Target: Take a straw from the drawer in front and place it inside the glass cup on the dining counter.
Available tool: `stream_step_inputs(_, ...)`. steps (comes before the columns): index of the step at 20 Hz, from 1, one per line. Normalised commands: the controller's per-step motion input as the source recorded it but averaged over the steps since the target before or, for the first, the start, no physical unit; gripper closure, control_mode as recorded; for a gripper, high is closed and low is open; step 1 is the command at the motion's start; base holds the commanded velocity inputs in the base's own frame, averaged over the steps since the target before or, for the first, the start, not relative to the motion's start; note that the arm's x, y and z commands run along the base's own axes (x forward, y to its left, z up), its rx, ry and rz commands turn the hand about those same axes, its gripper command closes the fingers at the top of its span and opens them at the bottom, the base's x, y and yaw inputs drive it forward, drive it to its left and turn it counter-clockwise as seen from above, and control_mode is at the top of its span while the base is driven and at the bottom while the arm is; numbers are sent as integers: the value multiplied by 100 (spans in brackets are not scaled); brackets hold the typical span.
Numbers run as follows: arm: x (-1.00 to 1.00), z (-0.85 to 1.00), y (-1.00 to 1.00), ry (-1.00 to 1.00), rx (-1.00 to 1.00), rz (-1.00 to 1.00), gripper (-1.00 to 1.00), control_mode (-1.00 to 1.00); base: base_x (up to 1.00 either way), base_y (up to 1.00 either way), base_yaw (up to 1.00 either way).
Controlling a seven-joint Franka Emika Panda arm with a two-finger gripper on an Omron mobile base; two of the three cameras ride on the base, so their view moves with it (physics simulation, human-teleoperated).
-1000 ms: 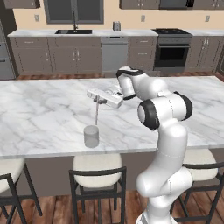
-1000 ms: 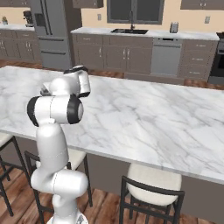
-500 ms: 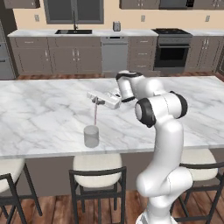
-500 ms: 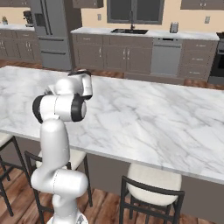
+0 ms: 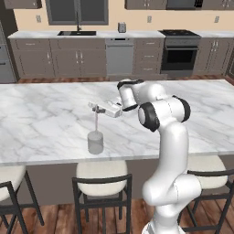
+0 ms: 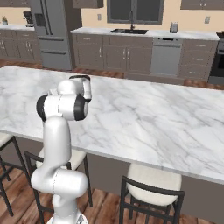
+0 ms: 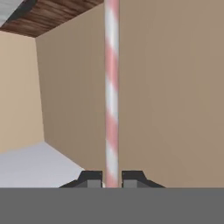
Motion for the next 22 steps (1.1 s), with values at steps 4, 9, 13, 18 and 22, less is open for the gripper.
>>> stream_step_inputs(4, 25, -16, 23, 0, -1, -3, 100, -100, 0, 0, 0)
stream_step_inputs(9, 29, -19, 24, 1, -3, -4, 100, -100, 0, 0, 0)
stream_step_inputs(13, 35, -23, 17, 1, -4, -4, 100, -100, 0, 0, 0)
stream_step_inputs(18, 13, -22, 1, 0, -4, -5, 100, -100, 0, 0, 0)
stream_step_inputs(22, -22, -6, -7, 0, -4, -6, 100, -100, 0, 0, 0)
